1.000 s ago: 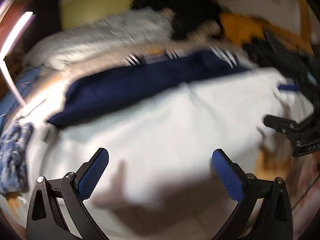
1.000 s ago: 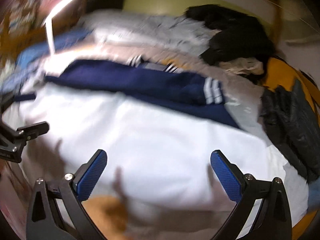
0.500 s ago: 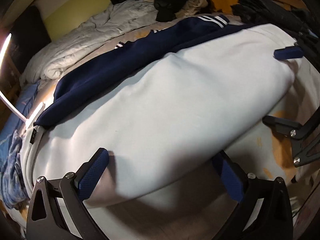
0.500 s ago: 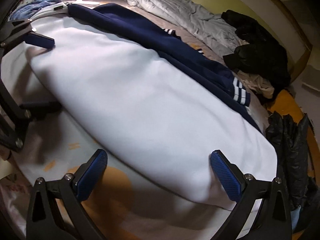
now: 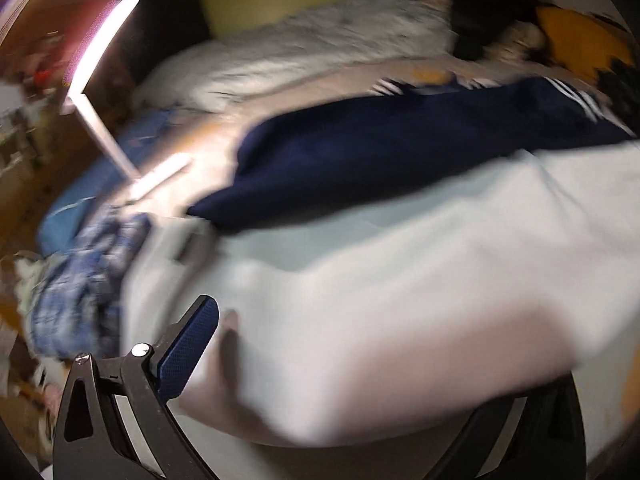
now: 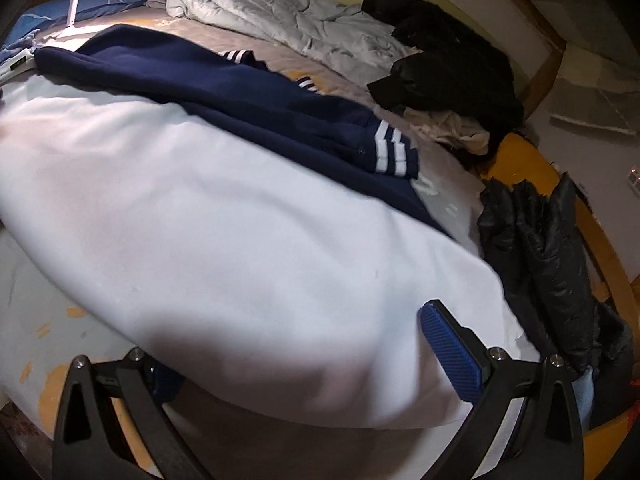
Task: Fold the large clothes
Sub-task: 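Lift the white body edge with both tools and fold it over the sleeves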
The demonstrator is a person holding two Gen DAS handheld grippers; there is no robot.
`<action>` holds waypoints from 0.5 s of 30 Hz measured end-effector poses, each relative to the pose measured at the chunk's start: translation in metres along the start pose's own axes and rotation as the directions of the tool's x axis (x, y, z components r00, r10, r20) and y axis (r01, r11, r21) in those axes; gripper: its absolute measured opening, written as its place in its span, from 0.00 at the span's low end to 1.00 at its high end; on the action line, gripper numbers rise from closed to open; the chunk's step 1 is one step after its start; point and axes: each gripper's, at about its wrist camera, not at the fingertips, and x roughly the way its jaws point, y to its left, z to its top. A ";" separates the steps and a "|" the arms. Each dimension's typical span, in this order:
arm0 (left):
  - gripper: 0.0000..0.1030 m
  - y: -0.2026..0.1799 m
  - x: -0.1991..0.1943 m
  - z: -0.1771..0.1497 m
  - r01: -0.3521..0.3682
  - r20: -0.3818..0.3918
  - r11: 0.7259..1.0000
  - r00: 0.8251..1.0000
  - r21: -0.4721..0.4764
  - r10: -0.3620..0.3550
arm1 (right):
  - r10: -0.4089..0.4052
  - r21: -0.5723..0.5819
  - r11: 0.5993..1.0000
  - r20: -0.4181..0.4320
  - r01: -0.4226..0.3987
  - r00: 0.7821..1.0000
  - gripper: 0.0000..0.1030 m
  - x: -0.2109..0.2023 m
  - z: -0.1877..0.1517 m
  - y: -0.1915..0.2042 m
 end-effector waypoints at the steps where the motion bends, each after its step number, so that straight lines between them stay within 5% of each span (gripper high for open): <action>1: 1.00 0.008 0.001 0.001 0.012 -0.007 0.999 1.000 -0.037 -0.013 | -0.005 0.008 1.000 0.004 0.005 1.000 1.00 -0.001 0.001 0.000; 4: 0.95 0.029 0.007 0.004 0.089 -0.043 0.985 0.994 -0.148 -0.096 | 0.005 0.063 0.998 0.018 -0.006 1.000 1.00 -0.006 0.004 -0.013; 7: 0.65 0.032 0.002 0.006 0.161 -0.030 0.977 0.986 -0.140 -0.167 | 0.013 0.123 0.992 0.043 -0.018 0.999 1.00 -0.013 0.005 -0.025; 9: 0.33 0.023 -0.006 0.009 0.186 -0.009 0.979 0.982 -0.085 -0.187 | 0.013 0.150 0.988 0.051 -0.020 0.999 0.98 -0.017 0.004 -0.030; 10: 0.27 0.020 -0.013 0.006 0.189 0.000 0.980 0.982 -0.068 -0.189 | 0.021 0.157 0.987 0.052 -0.029 0.998 0.94 -0.018 0.002 -0.031; 12: 0.21 0.016 -0.022 0.006 0.166 0.034 0.986 0.986 -0.025 -0.165 | 0.086 0.189 0.977 0.059 -0.096 0.995 0.55 -0.020 0.000 -0.034; 15: 0.17 0.021 -0.027 0.011 0.183 0.048 0.982 0.982 -0.046 -0.181 | 0.118 0.216 0.967 0.080 -0.133 0.990 0.31 -0.023 -0.001 -0.032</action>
